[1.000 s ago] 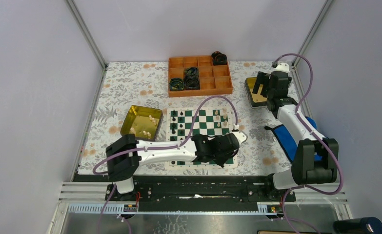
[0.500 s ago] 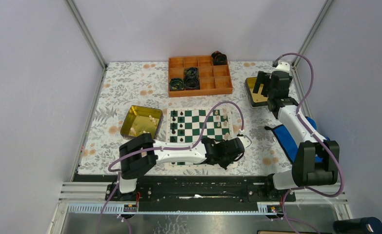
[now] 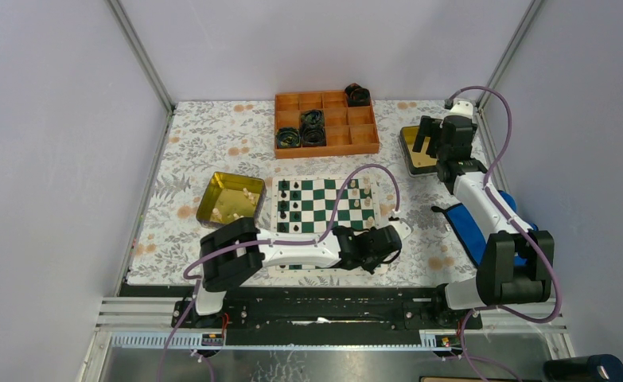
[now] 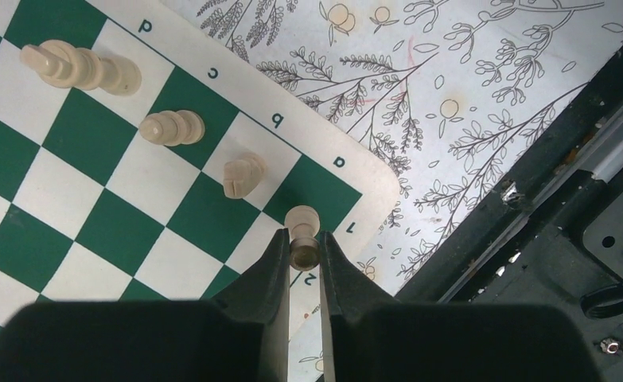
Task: Set up the chess pieces on the board
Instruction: Place the chess piece on the chessboard.
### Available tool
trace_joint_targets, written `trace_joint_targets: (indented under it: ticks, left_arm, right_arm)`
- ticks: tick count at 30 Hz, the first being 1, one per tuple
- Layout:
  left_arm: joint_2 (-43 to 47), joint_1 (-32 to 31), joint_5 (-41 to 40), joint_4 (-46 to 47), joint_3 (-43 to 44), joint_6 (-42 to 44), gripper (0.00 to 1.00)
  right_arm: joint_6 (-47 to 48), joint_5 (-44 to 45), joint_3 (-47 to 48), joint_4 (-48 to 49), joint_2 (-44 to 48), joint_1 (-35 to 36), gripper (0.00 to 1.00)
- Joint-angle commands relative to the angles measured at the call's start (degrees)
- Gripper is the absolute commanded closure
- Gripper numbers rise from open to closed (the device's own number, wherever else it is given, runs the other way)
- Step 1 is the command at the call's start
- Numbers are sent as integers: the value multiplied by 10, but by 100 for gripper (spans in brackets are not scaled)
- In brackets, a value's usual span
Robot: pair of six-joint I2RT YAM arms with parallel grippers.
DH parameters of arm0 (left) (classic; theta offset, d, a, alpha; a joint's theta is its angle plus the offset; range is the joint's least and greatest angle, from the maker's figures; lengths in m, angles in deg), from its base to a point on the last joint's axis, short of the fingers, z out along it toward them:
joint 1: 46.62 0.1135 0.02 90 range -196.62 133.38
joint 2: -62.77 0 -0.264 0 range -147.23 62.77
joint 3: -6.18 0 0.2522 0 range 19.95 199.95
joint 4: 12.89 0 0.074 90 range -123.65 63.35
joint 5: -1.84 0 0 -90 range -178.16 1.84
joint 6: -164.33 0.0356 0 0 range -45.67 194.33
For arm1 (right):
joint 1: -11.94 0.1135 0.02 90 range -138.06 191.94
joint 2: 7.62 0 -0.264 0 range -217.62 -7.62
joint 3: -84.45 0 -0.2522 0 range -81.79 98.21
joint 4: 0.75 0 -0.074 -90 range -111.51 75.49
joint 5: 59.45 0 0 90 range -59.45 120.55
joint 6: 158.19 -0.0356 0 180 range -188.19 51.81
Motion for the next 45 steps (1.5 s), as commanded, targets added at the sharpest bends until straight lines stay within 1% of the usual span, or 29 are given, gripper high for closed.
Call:
trace_joint_targets:
  ticks: [1,15,22,25,27,32,34,45]
  left_arm:
    - [-10,-3,-15,35,18,5,100]
    - [-26,-3,-11,35,31,9,100]
    - [-31,-3,-6,34,32,9,97]
    - [-34,-3,-6,30,34,9,95]
    - [-35,-3,-6,28,35,8,93]
    - [-37,-3,-6,25,36,6,74]
    - [-36,-3,-7,24,36,6,69]
    - [-25,-3,-21,14,38,6,58]
  right_arm:
    - [6,-5,29,13,15,5,0]
    - [5,-8,35,11,5,5,0]
    - [5,-8,34,10,4,5,0]
    - [5,-10,33,10,3,5,0]
    - [5,-9,32,10,3,6,0]
    - [4,-11,32,10,3,6,0]
    - [4,-11,32,10,3,5,0]
    - [4,-14,34,9,2,6,0]
